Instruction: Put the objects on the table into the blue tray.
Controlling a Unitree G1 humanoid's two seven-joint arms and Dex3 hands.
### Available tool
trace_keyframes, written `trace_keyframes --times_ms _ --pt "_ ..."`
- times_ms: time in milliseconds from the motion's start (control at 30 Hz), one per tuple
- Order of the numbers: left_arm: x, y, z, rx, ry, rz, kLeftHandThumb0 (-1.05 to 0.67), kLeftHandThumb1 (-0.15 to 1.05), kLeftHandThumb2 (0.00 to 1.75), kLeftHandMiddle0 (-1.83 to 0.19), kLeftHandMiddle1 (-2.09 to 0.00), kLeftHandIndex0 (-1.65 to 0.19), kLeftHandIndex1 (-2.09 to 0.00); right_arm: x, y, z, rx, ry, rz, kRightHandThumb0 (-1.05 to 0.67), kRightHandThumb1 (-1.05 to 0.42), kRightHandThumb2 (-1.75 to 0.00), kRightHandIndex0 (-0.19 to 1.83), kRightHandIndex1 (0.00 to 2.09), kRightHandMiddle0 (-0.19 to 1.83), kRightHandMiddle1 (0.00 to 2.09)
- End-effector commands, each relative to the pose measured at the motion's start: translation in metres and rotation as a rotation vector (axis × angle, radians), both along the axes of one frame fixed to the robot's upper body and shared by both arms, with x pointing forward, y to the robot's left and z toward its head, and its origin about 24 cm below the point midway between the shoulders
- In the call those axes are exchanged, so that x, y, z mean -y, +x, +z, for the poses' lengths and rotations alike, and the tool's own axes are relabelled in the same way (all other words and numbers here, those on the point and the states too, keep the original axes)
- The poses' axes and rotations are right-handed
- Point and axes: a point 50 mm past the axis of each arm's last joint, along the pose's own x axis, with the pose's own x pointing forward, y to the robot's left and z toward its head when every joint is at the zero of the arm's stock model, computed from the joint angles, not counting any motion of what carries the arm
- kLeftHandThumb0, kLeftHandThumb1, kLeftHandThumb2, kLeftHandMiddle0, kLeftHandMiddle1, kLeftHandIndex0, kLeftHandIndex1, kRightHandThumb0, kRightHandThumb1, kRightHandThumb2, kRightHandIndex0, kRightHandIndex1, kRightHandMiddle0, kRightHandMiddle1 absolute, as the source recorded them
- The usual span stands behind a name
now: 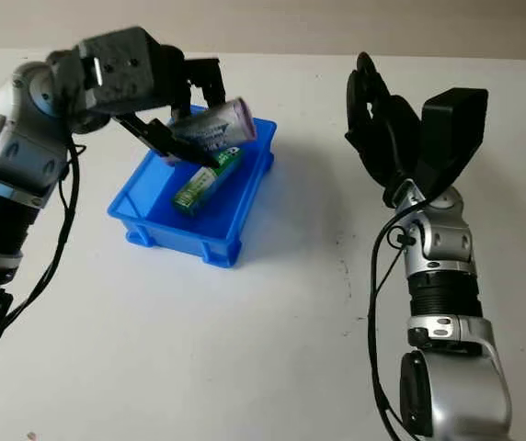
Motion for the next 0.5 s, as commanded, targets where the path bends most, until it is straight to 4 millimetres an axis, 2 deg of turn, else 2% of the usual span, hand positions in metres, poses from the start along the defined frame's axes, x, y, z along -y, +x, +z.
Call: trace_keyframes --times_ms 0,67,100,167,200,267,333,367,400,433,467 --pt "-0.0006 0.001 -0.0012 0.005 0.024 0.007 -0.39 1.05 0.54 -1.11 -2.09 -0.67 -2.09 0.0018 -0.0021 0.0031 0.021 -0.002 -0.002 -0.73 -1.05 -0.72 -0.19 0.0 -0.19 0.0" --pt "-0.0022 0.0027 -0.0035 0.002 0.053 0.032 -0.4 1.05 0.54 -0.98 -2.09 -0.56 -2.09 0.0019 -0.0024 0.0022 0.021 0.001 -0.008 -0.73 -1.05 -0.73 -0.19 0.0 -0.19 0.0" --pt "-0.0032 0.0036 -0.0048 0.005 0.064 0.04 -0.38 1.05 0.53 -0.71 -2.09 -0.26 -2.09 0.0019 -0.0026 0.0019 0.022 0.002 -0.01 -0.73 -1.05 -0.73 -0.19 0.0 -0.19 0.0" --pt "-0.0055 0.005 -0.0066 0.011 0.079 0.051 -0.37 1.05 0.52 -0.51 -2.09 -0.11 -2.09 0.0019 -0.0027 0.0014 0.022 0.002 -0.012 -0.73 -1.05 -0.73 -0.19 0.0 -0.19 0.0" --pt "-0.0066 0.0056 -0.0071 0.011 0.08 0.057 -0.37 1.05 0.53 -0.32 -2.09 0.06 -2.0 0.002 -0.0028 0.0014 0.022 0.0 -0.01 -0.73 -1.05 -0.73 -0.19 0.0 -0.19 0.0" --pt "-0.0077 0.0069 -0.0078 0.01 0.077 0.074 -0.37 1.05 0.53 -0.3 -2.09 0.1 -2.07 0.0022 -0.0024 0.0013 0.021 0.0 -0.01 -0.73 -1.05 -0.73 -0.19 0.0 -0.19 0.0" --pt "-0.0083 0.0083 -0.0076 0.019 0.093 0.118 -0.4 1.05 0.49 -0.58 -2.09 -0.22 -2.09 0.0024 -0.0021 0.001 0.02 -0.002 -0.015 -0.73 -1.05 -0.73 -0.19 0.0 -0.19 0.0" --pt "-0.0083 0.0081 -0.0065 0.031 0.105 0.147 -0.43 1.05 0.47 -0.45 -2.09 -0.12 -2.09 0.0025 -0.0021 0.0008 0.019 -0.003 -0.018 -0.73 -1.05 -0.73 -0.19 0.0 -0.19 0.0" --pt "-0.0083 0.0074 -0.0055 0.043 0.113 0.162 -0.5 1.05 0.45 -0.27 -1.89 0.03 -1.77 0.0026 -0.0021 0.0007 0.019 -0.005 -0.018 -0.73 -1.05 -0.73 -0.19 0.0 -0.19 0.0" --pt "-0.0081 0.0069 -0.0049 0.051 0.116 0.171 -0.57 1.05 0.44 -0.14 -1.58 0.12 -1.37 0.0027 -0.0021 0.0007 0.019 -0.006 -0.017 -0.73 -1.05 -0.73 -0.19 0.0 -0.19 0.0" --pt "-0.008 0.0064 -0.0045 0.058 0.117 0.171 -0.59 1.05 0.43 -0.1 -1.46 0.15 -1.23 0.0028 -0.0022 0.0008 0.019 -0.007 -0.017 -0.73 -1.05 -0.73 -0.19 0.0 -0.19 0.0"
